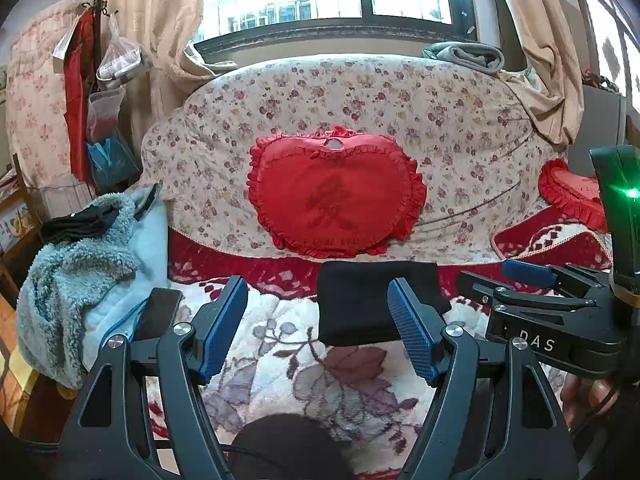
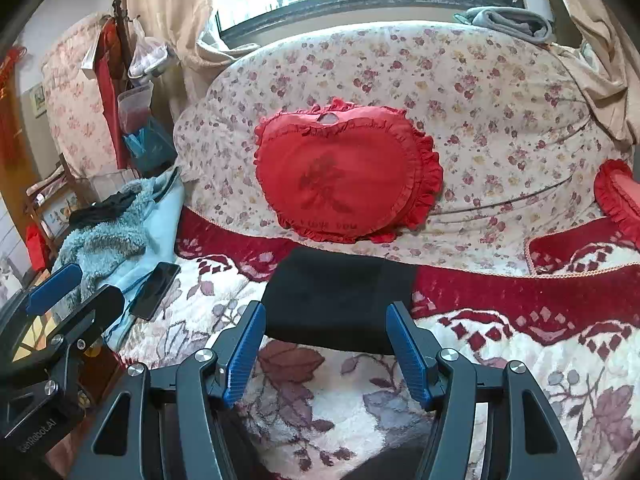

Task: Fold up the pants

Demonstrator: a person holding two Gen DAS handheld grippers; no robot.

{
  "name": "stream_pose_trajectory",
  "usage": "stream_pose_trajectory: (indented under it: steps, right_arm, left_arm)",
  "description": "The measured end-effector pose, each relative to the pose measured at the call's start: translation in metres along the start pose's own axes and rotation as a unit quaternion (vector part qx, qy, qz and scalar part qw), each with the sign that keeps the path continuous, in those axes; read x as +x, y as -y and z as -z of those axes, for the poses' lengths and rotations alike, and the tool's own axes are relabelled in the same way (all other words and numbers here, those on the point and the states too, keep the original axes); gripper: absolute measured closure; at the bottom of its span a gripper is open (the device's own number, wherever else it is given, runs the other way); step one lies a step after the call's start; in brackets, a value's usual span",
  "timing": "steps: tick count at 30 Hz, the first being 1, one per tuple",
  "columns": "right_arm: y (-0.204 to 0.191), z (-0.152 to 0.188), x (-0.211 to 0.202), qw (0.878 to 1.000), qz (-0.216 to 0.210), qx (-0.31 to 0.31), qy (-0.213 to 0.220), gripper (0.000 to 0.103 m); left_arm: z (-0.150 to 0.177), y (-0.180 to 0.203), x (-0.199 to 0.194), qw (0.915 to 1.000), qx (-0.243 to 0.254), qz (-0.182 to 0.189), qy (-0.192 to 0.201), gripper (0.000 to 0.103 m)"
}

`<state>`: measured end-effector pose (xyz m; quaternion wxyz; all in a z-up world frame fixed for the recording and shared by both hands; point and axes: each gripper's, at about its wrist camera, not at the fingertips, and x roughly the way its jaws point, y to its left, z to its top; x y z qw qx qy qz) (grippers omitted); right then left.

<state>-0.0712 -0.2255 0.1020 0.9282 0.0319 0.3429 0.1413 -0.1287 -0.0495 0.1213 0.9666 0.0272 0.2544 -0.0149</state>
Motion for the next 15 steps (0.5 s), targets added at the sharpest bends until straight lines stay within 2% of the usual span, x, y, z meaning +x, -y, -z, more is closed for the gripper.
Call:
stream_pose_trajectory:
  steps: [9, 15]
  right_arm:
    - [0.005, 0.005, 0.014, 1.000, -0.003, 0.002, -0.013, 0.043]
    - [0.012, 0.008, 0.032, 1.000, -0.004, 0.005, -0.025, 0.042]
  left_arm:
    - [0.005, 0.002, 0.017, 0.9999, -0.002, 0.008, -0.012, 0.030]
    - [0.010, 0.005, 0.044, 0.9996, -0.002, 0.010, -0.028, 0.030]
